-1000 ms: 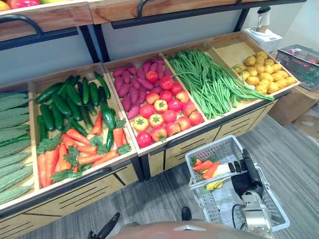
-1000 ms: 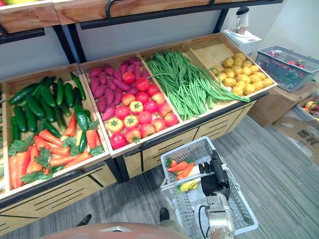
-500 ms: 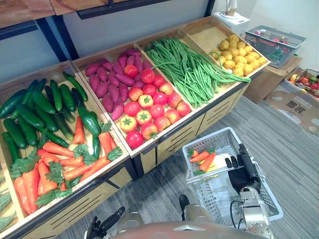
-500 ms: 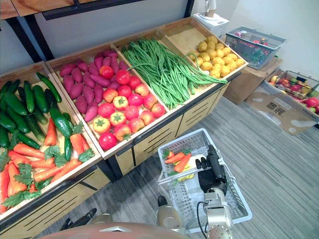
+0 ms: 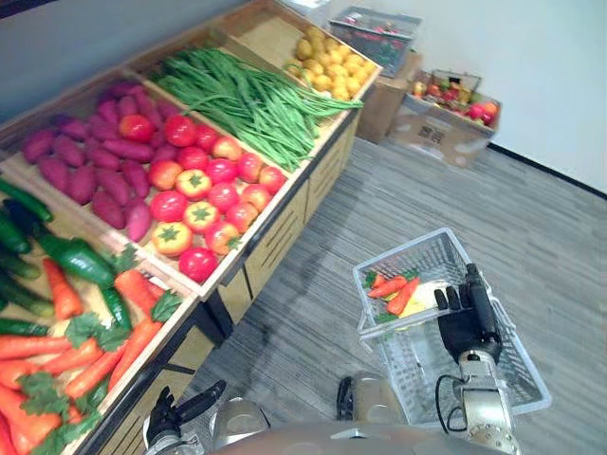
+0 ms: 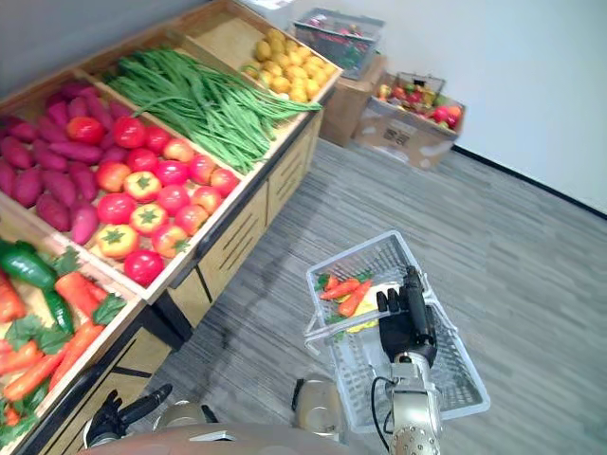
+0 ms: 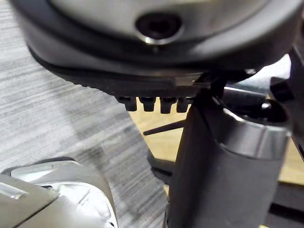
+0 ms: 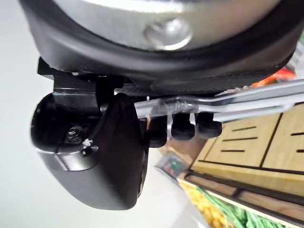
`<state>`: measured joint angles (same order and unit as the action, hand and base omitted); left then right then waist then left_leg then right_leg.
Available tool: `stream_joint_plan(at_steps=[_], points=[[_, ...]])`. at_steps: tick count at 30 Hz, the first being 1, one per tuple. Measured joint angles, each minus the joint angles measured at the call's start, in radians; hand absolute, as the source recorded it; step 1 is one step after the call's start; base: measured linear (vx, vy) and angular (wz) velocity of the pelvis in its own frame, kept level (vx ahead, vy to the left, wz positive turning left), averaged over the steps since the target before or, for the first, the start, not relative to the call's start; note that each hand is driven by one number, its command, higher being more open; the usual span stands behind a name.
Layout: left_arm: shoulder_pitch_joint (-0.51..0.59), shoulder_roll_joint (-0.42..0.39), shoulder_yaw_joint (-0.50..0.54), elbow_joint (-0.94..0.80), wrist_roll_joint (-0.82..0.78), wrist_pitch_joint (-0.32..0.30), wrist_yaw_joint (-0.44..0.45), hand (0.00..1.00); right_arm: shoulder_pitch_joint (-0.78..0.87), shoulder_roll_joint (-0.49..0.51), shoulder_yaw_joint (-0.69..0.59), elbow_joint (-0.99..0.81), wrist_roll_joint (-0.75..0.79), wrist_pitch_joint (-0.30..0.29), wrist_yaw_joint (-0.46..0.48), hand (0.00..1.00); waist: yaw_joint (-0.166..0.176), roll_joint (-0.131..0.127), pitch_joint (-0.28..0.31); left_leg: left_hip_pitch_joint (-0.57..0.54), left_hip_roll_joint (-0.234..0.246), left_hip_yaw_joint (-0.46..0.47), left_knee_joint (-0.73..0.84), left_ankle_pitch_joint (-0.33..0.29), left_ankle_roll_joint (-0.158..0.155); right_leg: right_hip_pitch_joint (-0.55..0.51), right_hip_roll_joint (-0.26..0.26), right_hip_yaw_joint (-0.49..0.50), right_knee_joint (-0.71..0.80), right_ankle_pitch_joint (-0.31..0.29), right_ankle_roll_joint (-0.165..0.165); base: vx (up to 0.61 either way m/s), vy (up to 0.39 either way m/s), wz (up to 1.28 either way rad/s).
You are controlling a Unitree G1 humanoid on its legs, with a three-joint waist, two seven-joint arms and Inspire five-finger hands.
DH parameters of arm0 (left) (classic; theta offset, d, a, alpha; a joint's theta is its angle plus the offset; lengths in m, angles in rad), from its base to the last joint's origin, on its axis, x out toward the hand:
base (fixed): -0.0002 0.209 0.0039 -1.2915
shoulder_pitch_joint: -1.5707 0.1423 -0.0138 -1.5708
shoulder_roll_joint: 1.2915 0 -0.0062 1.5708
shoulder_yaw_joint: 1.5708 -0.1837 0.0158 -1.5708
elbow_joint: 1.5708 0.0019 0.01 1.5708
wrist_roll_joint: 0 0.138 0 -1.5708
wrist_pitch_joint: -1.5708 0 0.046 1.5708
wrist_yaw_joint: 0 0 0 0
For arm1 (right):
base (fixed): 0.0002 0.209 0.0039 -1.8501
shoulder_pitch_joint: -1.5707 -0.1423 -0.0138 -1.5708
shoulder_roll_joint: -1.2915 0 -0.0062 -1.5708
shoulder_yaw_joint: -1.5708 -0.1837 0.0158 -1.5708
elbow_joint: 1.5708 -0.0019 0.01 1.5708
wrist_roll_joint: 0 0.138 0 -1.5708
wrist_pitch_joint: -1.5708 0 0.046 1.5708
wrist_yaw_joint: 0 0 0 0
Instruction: Pick vegetable in the basket
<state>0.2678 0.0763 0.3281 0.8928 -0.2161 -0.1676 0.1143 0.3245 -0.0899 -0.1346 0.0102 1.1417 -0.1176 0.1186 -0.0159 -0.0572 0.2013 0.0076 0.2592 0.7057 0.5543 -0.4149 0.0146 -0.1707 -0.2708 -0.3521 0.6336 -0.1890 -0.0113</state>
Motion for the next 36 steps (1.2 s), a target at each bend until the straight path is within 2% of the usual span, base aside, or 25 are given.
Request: stream_joint_plan(at_steps=[1,3,5,8,11,13,14,16,17,18,19,20,21,22,23,24,25,26,27,28,29,31,33,36], points=[[0.003,0.0,0.0,-0.001,-0.002,0.0,0.004,1.0,-0.026,-0.011,0.013,0.009,0.0,-0.004,0.0,0.0,0.005,-0.01,-0.006,-0.001,0.005,0.033,0.005,0.0,0.0,0.005,-0.016,-0.042,0.002,-0.022,-0.003,-0.01,-0.106,-1.52],[0.005,-0.003,0.0,0.0,-0.011,0.002,0.013,1.0,-0.097,-0.061,0.063,0.053,0.0,-0.019,-0.007,0.0,0.014,0.001,-0.006,0.002,0.039,0.105,0.03,-0.001,-0.002,-0.007,-0.027,-0.165,-0.027,-0.03,-0.005,-0.01,-0.134,-1.32],[-0.002,-0.032,-0.008,-0.002,-0.025,-0.001,0.018,1.0,-0.123,-0.12,0.124,0.099,0.0,-0.029,-0.023,0.0,0.013,0.021,-0.023,0.015,0.05,0.161,-0.008,0.022,-0.037,-0.003,0.0,-0.238,-0.099,-0.04,0.012,0.03,-0.156,-0.96],[-0.02,-0.045,-0.019,0.002,-0.025,0.0,0.014,1.0,-0.105,-0.152,0.153,0.102,0.001,-0.025,-0.024,0.0,0.009,0.029,-0.031,0.023,0.073,0.174,-0.014,0.052,-0.039,0.004,0.051,-0.22,-0.158,-0.045,0.024,0.08,-0.199,-0.46],[-0.029,-0.044,-0.02,0.002,-0.021,0.0,0.014,1.0,-0.068,-0.154,0.166,0.101,0.0,-0.02,-0.019,0.0,0.005,0.028,-0.048,0.033,0.117,0.175,0.004,0.112,-0.038,0.056,0.13,-0.208,-0.277,-0.012,0.0,0.11,-0.174,-0.31],[-0.03,-0.037,-0.017,0.003,-0.021,-0.001,0.01,1.0,-0.052,-0.151,0.164,0.099,0.001,-0.019,-0.019,0.0,0.008,0.02,-0.052,0.002,0.159,0.163,0.081,0.124,-0.031,0.091,0.156,-0.198,-0.342,0.012,-0.009,0.08,-0.128,-0.23],[-0.033,-0.031,-0.018,0.002,-0.021,-0.003,0.008,1.0,-0.046,-0.147,0.154,0.097,0.001,-0.019,-0.019,0.0,0.011,0.006,-0.049,-0.016,0.148,0.148,0.059,0.094,-0.078,0.112,0.158,-0.185,-0.378,0.027,-0.009,0.06,-0.078,-0.17],[-0.037,-0.028,-0.02,0.003,-0.019,-0.004,0.007,1.0,-0.026,-0.14,0.132,0.085,0.001,-0.02,-0.019,0.0,0.011,-0.001,-0.048,-0.058,0.131,0.14,0.012,0.092,-0.072,0.149,0.158,-0.181,-0.427,0.05,0.001,0.04,0.0,-0.1],[-0.039,-0.029,-0.022,0.01,-0.015,-0.003,0.007,1.0,-0.002,-0.137,0.121,0.067,0.001,-0.02,-0.019,0.0,0.011,0.004,-0.05,-0.076,0.122,0.143,-0.05,0.121,-0.055,0.176,0.158,-0.179,-0.446,0.058,0.013,0.07,0.086,-0.17],[-0.038,-0.029,-0.038,0.024,-0.012,-0.002,0.007,1.0,0.025,-0.132,0.113,0.046,0.001,-0.02,-0.015,0.0,0.017,0.014,-0.054,-0.081,0.115,0.133,-0.115,0.226,-0.051,0.197,0.165,-0.162,-0.454,0.063,0.025,0.08,0.113,-0.27],[-0.036,-0.028,-0.039,0.035,-0.011,-0.002,0.007,1.0,0.035,-0.117,0.113,0.045,0.001,-0.019,-0.012,0.0,0.017,0.011,-0.065,-0.063,0.11,0.136,-0.116,0.229,-0.058,0.21,0.165,-0.15,-0.472,0.07,0.036,0.09,0.116,-0.22],[-0.035,-0.01,-0.043,0.043,-0.006,-0.002,0.006,1.0,0.072,-0.086,0.11,0.017,0.0,-0.019,-0.008,0.0,0.005,-0.007,-0.085,-0.06,0.094,0.136,-0.122,0.23,-0.057,0.224,0.166,-0.137,-0.515,0.086,0.06,0.1,0.086,-0.12],[-0.037,0.001,-0.043,0.042,-0.004,-0.003,0.006,1.0,0.091,-0.066,0.107,0.001,-0.001,-0.019,0.008,0.0,0.0,-0.023,-0.088,-0.061,0.088,0.137,-0.121,0.228,-0.054,0.228,0.165,-0.133,-0.537,0.094,0.072,0.08,0.078,-0.05],[-0.037,0.01,-0.041,0.042,-0.004,-0.003,0.005,1.0,0.1,-0.05,0.106,-0.012,-0.012,-0.019,0.014,0.0,-0.006,-0.028,-0.084,-0.058,0.081,0.128,-0.117,0.224,-0.046,0.231,0.167,-0.125,-0.556,0.104,0.076,0.04,0.072,-0.23],[-0.037,0.017,-0.041,0.044,-0.004,-0.002,0.006,1.0,0.095,-0.044,0.109,-0.014,-0.036,-0.019,0.022,0.0,-0.01,-0.041,-0.074,-0.054,0.073,0.048,-0.093,0.221,-0.041,0.252,0.171,-0.105,-0.574,0.113,0.075,-0.02,0.047,-0.57],[-0.031,0.017,-0.047,0.057,-0.004,-0.002,0.006,1.0,0.086,-0.048,0.12,-0.013,-0.036,-0.02,0.022,0.0,0.003,-0.031,-0.065,-0.055,0.054,-0.125,-0.054,0.22,-0.032,0.273,0.175,-0.065,-0.576,0.115,0.073,-0.02,0.037,-0.77],[-0.028,0.014,-0.05,0.067,-0.005,-0.002,0.006,1.0,0.081,-0.051,0.129,-0.013,-0.036,-0.02,0.022,0.0,0.014,-0.025,-0.061,-0.056,0.041,-0.225,-0.029,0.22,-0.029,0.282,0.177,-0.037,-0.574,0.115,0.072,-0.01,0.051,-1.12],[-0.025,0.005,-0.047,0.081,-0.014,-0.005,0.006,1.0,0.069,-0.05,0.149,-0.013,-0.036,-0.022,0.022,0.0,0.035,-0.023,-0.059,-0.085,0.013,-0.41,0.041,0.218,-0.019,0.286,0.177,0.022,-0.563,0.113,0.067,0.04,0.095,-1.04],[-0.024,0.0,-0.047,0.081,-0.021,-0.008,0.006,1.0,0.067,-0.053,0.156,-0.012,-0.036,-0.026,0.023,0.0,0.047,-0.025,-0.061,-0.094,-0.015,-0.502,0.044,0.188,-0.018,0.273,0.172,0.056,-0.557,0.111,0.066,0.01,0.206,-1.45],[-0.024,-0.025,-0.052,0.08,-0.022,-0.008,0.003,1.0,0.047,-0.059,0.158,-0.012,-0.036,-0.03,0.023,0.0,0.068,0.015,-0.07,-0.086,-0.063,-0.631,-0.035,0.162,-0.027,0.225,0.187,0.113,-0.533,0.103,0.058,0.02,0.219,-1.55],[-0.025,-0.033,-0.059,0.087,-0.021,-0.006,-0.002,1.0,0.025,-0.059,0.166,-0.009,-0.035,-0.03,0.021,0.0,0.077,0.053,-0.075,-0.052,-0.067,-0.688,-0.092,0.138,-0.049,0.193,0.21,0.163,-0.513,0.106,0.066,0.03,0.169,-1.42],[-0.032,-0.032,-0.071,0.09,-0.018,-0.006,-0.01,1.0,0.024,-0.06,0.17,-0.008,-0.035,-0.03,0.021,0.0,0.062,0.045,-0.065,-0.039,-0.079,-0.67,-0.14,0.147,-0.078,0.165,0.202,0.196,-0.511,0.124,0.089,0.05,0.062,-0.63],[-0.034,-0.02,-0.078,0.096,-0.012,-0.004,-0.012,1.0,0.037,-0.06,0.172,-0.003,-0.034,-0.031,0.02,0.0,0.062,0.042,-0.064,-0.019,-0.086,-0.647,-0.166,0.15,-0.082,0.164,0.197,0.215,-0.517,0.129,0.093,0.04,0.087,-0.28],[-0.044,-0.017,-0.086,0.096,-0.008,-0.005,-0.014,1.0,0.045,-0.062,0.177,-0.003,-0.035,-0.031,0.021,0.0,0.058,0.045,-0.067,0.003,-0.101,-0.666,-0.23,0.165,-0.103,0.173,0.186,0.212,-0.546,0.145,0.098,0.03,0.048,0.0]])
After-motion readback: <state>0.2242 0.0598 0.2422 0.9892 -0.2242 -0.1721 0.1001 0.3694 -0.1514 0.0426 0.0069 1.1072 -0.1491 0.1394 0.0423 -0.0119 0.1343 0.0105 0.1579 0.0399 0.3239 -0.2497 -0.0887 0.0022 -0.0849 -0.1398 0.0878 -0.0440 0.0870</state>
